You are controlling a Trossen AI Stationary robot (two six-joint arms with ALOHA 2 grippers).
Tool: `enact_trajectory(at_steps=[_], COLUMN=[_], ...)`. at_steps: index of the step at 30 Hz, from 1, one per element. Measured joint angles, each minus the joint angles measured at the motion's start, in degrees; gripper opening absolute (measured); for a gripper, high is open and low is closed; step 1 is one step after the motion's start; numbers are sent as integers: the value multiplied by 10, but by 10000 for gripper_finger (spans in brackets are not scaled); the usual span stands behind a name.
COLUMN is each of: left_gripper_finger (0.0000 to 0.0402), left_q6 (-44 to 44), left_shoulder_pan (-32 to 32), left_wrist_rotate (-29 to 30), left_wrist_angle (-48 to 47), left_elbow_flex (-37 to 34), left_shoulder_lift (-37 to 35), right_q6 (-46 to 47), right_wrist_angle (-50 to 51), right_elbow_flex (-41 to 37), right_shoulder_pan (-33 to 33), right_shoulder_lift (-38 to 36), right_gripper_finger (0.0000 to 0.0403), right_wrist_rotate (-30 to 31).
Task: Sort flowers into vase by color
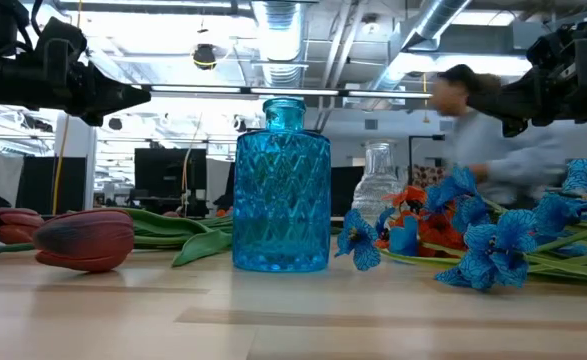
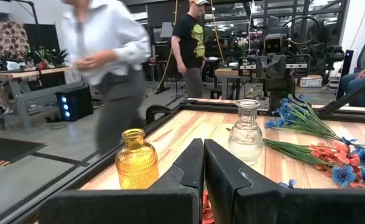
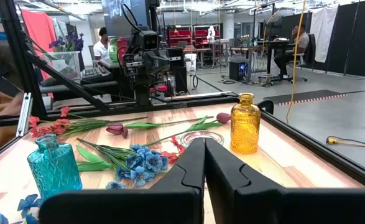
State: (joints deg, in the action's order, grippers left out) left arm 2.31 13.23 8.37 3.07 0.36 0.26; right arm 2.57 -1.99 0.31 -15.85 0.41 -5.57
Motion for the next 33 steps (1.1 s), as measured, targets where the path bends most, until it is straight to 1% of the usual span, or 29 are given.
enact_trajectory(at_steps=[26, 33], left_gripper_finger=[0, 0], left_q6=[10, 1], left_shoulder_pan=[0, 0], left_wrist_rotate=[0, 0], left_wrist_angle=[0, 0], left_elbow_flex=[0, 0], left_shoulder_lift=[0, 0], right_q6=[0, 0], right_wrist_angle=[-2, -7], right_elbow_flex=[0, 0], right_shoulder_pan=[0, 0], right_shoulder_lift=[0, 0], right_gripper_finger=[40, 40], right_wrist_rotate=[0, -1])
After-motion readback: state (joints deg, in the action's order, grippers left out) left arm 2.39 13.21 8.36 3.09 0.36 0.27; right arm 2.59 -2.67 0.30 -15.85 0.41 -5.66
